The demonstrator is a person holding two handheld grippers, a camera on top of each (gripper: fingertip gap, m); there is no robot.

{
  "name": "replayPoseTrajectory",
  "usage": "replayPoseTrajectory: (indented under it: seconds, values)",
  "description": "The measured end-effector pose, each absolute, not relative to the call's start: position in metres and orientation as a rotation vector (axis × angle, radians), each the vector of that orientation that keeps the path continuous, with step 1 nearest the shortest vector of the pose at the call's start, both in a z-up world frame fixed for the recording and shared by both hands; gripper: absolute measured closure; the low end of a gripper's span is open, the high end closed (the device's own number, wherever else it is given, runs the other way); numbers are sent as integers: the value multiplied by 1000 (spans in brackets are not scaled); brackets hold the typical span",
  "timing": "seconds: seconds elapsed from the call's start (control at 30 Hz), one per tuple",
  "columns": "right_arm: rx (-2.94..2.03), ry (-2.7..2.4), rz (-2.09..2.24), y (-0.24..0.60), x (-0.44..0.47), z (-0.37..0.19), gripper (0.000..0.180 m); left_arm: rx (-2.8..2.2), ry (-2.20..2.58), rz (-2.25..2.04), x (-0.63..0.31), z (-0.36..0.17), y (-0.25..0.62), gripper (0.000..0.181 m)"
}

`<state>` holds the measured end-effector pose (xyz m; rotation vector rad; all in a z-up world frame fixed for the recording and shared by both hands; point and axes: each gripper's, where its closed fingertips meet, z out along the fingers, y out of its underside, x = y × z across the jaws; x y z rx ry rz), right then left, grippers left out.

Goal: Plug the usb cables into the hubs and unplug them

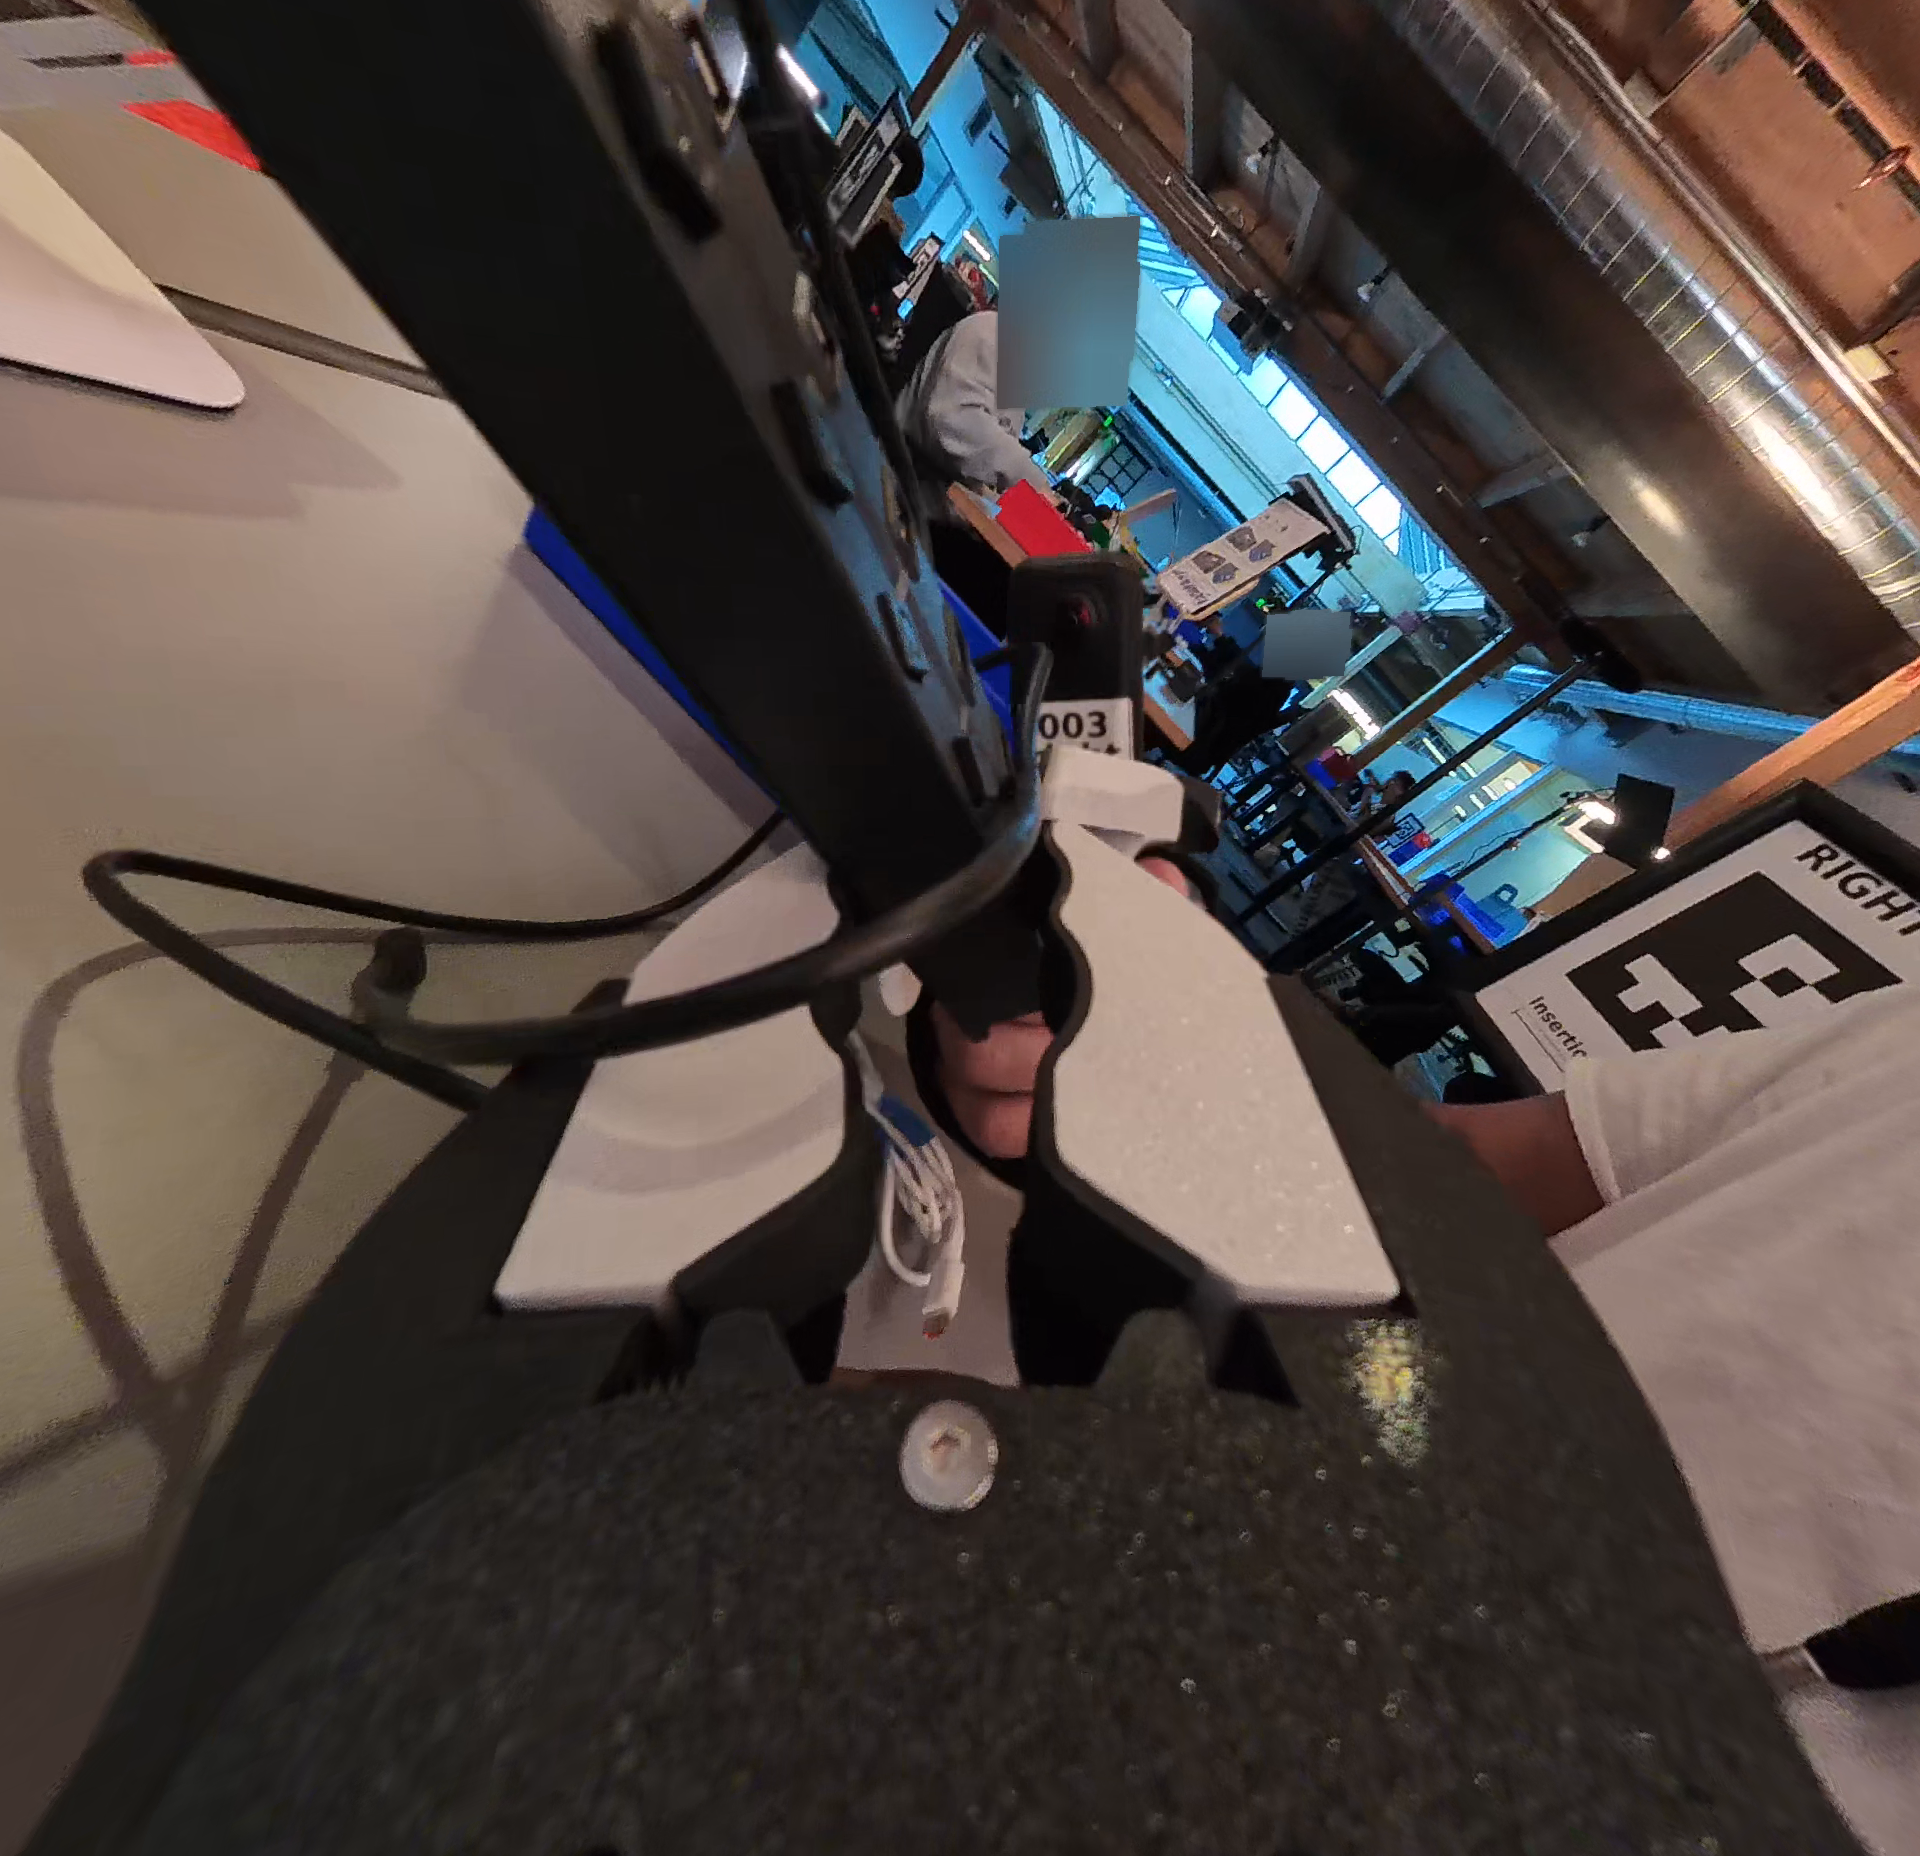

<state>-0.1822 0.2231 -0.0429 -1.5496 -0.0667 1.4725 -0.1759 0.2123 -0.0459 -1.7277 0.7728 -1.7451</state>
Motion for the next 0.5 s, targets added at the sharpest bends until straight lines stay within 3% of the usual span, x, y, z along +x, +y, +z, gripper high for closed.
replayPoseTrajectory:
  seconds: [0.13, 0.2, 0.23, 0.5]
  values:
    - [-1609, -15, 1463, 233, -169, -43, 150, -1745, 865, -1602, -182, -55, 217, 155]
    - [-1670, -60, 1431, 233, -163, -45, 172, -1739, 916, -1566, -184, -55, 216, 155]
    - [-1695, -79, 1371, 234, -159, -45, 175, -1741, 938, -1526, -185, -56, 216, 155]
    - [-1759, -85, 1057, 295, -117, 19, 176, -1880, 1001, -1377, -187, -92, 219, 155]
